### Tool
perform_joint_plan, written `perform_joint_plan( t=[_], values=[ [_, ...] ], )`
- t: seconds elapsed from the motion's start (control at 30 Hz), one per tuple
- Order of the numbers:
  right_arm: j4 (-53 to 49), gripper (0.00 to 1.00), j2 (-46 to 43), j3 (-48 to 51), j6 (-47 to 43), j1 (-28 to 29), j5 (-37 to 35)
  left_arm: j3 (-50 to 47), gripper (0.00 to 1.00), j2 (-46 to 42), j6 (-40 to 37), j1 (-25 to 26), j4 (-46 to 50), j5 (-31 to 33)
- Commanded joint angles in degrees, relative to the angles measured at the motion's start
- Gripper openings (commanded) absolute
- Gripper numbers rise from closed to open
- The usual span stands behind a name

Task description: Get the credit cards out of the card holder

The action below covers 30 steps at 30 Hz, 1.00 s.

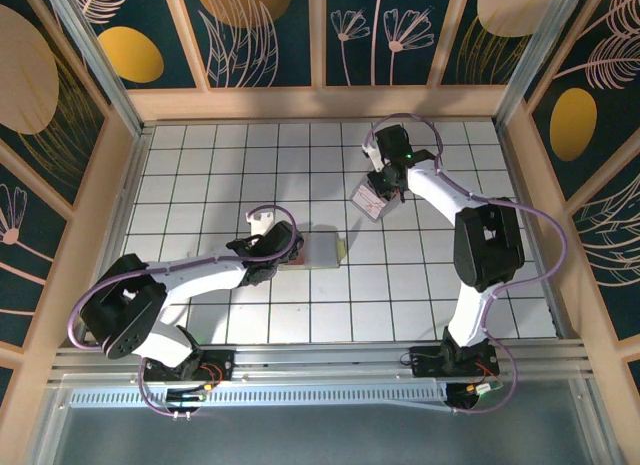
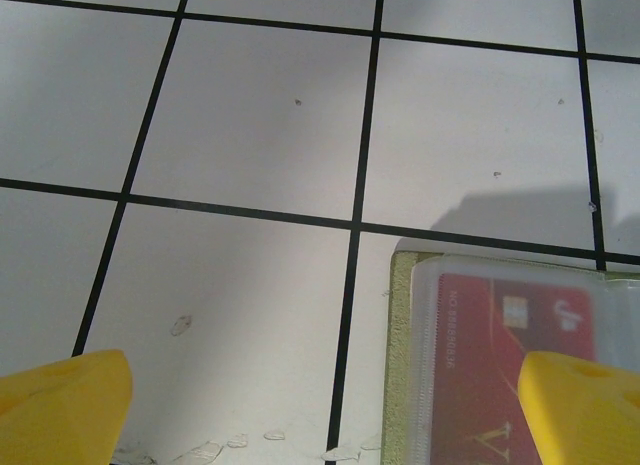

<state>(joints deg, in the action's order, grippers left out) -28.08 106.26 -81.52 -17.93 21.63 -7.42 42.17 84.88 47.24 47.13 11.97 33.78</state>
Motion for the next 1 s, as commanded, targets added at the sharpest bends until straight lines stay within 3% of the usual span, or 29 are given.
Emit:
perform_joint_plan(
  t=[0.0, 0.23, 0.43, 0.67, 0.97],
  values=[
    [-2.8, 0.00, 1.9, -2.2, -1.0, -1.0, -0.2, -0.2, 0.99, -1.2, 1.1, -0.3, 2.3, 1.9],
    [-3.6, 0.00, 3.3, -2.9, -0.8, -1.0, 0.6, 0.1, 0.99, -1.2, 1.2, -0.4, 2.7, 2.3],
    [-4.3, 0.15, 2.8, -4.0, -0.1, -1.0, 0.8, 0.1, 0.99, -1.2, 1.1, -0.3, 2.8, 2.5],
    [-3.7, 0.21, -0.7, -3.9, 2.1, -1.0, 0.6, 0.2, 0.99, -1.7, 2.1, -0.3, 2.6, 2.3],
    [-4.0, 0.24, -8.4, -2.2, 18.1, 0.2, 3.1, -0.6, 0.99, -6.1, 4.5, -1.8, 0.9, -0.2]
  ],
)
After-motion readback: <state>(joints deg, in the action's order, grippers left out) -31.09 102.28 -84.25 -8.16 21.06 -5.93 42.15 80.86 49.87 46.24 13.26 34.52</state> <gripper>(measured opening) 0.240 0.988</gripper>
